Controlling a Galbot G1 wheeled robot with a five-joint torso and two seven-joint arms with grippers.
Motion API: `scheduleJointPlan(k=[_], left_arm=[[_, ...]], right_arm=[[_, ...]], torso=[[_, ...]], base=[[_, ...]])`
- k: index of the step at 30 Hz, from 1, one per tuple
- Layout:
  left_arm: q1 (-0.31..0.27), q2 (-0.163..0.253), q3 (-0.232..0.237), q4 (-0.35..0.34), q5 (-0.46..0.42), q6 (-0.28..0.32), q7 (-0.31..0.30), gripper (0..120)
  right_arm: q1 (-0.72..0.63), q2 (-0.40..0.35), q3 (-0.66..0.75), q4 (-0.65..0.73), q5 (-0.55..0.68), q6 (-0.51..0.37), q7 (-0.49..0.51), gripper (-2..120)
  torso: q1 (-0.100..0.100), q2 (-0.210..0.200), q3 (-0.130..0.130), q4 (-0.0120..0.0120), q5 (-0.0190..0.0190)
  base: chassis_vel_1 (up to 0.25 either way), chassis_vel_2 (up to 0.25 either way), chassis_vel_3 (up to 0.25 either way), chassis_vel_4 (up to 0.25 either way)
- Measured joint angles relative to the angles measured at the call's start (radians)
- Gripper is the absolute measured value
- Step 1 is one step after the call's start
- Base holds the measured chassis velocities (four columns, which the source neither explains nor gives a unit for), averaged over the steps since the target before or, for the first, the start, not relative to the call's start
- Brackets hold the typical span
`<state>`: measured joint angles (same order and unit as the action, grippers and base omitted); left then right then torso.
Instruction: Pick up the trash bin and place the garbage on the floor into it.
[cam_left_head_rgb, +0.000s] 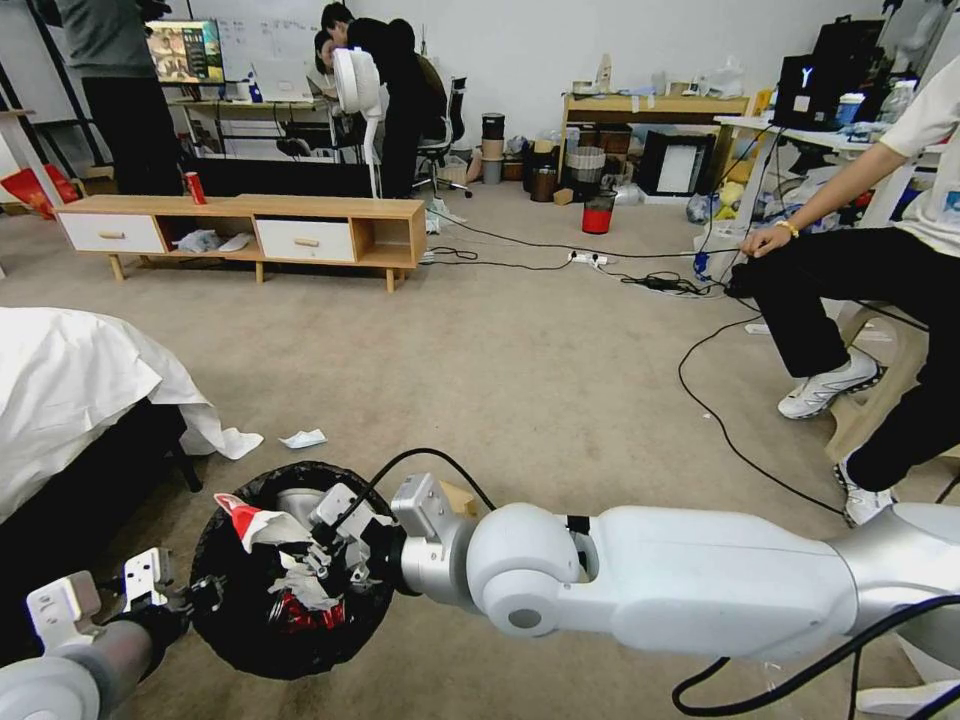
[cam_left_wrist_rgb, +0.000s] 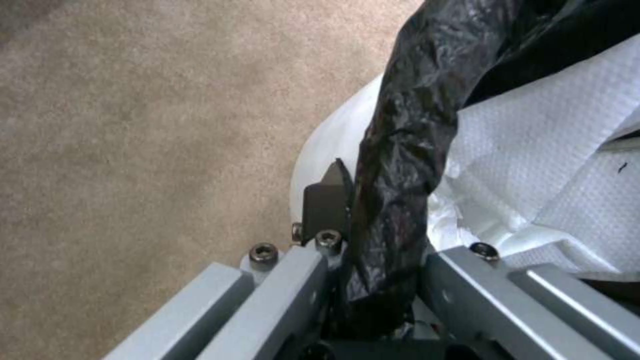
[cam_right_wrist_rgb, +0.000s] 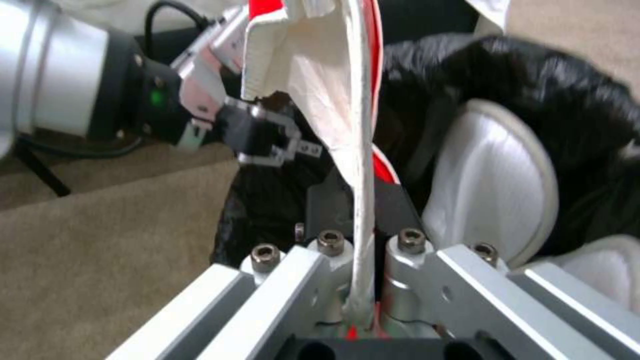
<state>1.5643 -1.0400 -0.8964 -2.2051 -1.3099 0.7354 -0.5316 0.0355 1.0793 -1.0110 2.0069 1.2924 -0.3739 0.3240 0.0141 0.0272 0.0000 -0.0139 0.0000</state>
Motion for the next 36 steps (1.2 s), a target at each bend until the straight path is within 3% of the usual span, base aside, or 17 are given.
scheduleJointPlan(k=[18,20,36], left_arm=[[0.0,-0.01,0.007,0.006,0.005,0.0,0.0,0],[-0.001,-0.012,0.01,0.01,0.007,0.0,0.0,0],[0.003,-0.015,0.01,0.013,0.01,0.0,0.0,0]], right_arm=[[-0.091,-0.036,-0.008,-0.028,-0.047,-0.01,0.052,0],[-0.098,-0.041,-0.006,-0.028,-0.056,-0.011,0.055,11],[-0.113,-0.055,0.015,-0.029,-0.071,-0.011,0.055,67]], torso=[[0.0,0.0,0.0,0.0,0.0001],[0.0,0.0,0.0,0.0,0.0],[0.0,0.0,0.0,0.0,0.0001]], base=[[0.0,0.0,0.0,0.0],[0.0,0.0,0.0,0.0],[0.0,0.0,0.0,0.0]])
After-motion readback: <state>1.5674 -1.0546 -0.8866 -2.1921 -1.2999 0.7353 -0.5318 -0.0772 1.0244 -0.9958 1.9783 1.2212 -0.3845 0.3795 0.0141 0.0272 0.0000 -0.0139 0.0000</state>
